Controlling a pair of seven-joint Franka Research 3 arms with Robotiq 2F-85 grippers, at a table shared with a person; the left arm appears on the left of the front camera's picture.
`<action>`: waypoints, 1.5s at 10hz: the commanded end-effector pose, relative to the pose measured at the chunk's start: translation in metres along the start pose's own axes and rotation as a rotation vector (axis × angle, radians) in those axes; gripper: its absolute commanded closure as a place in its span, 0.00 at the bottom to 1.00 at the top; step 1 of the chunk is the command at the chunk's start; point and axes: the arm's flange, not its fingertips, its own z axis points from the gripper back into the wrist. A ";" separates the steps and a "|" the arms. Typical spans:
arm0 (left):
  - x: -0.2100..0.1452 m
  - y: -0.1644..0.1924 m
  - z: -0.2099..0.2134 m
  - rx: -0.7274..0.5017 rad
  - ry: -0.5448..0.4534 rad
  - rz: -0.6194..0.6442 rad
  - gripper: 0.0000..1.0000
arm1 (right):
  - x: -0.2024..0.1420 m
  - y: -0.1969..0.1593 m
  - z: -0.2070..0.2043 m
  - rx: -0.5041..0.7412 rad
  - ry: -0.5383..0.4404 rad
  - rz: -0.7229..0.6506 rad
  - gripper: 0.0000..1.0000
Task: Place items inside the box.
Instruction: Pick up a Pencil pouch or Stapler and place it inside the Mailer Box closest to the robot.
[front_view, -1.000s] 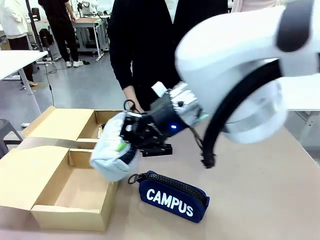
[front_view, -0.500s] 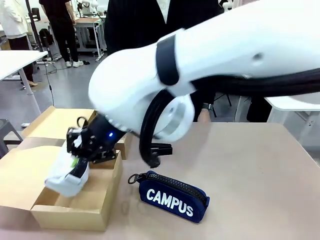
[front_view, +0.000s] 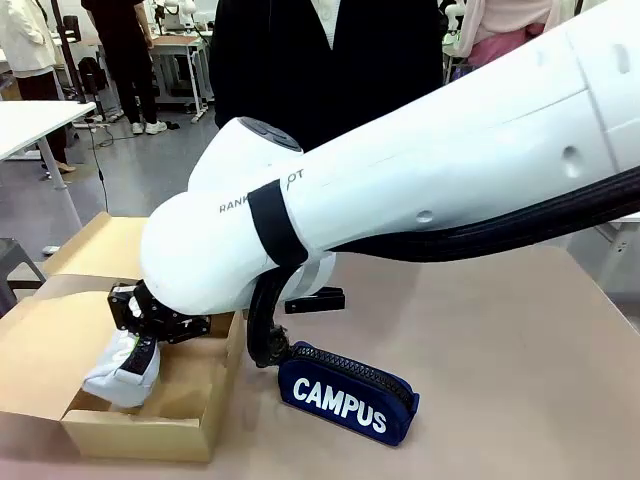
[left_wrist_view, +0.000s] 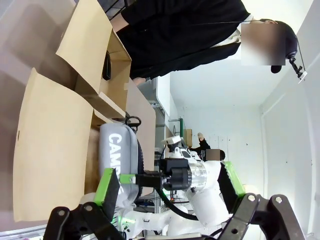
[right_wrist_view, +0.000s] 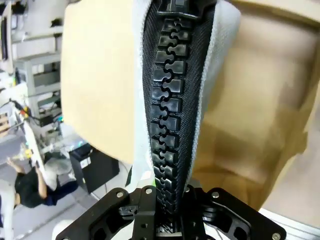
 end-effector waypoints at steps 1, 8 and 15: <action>0.000 -0.001 0.001 -0.024 -0.005 -0.019 0.00 | 0.012 0.020 -0.019 -0.049 -0.012 -0.030 0.94; 0.000 -0.001 0.001 -0.024 -0.005 -0.019 0.00 | 0.020 0.005 -0.053 -0.165 0.026 -0.060 0.94; 0.000 -0.001 0.001 -0.024 -0.005 -0.019 0.00 | 0.020 0.003 -0.058 -0.178 0.054 -0.059 0.38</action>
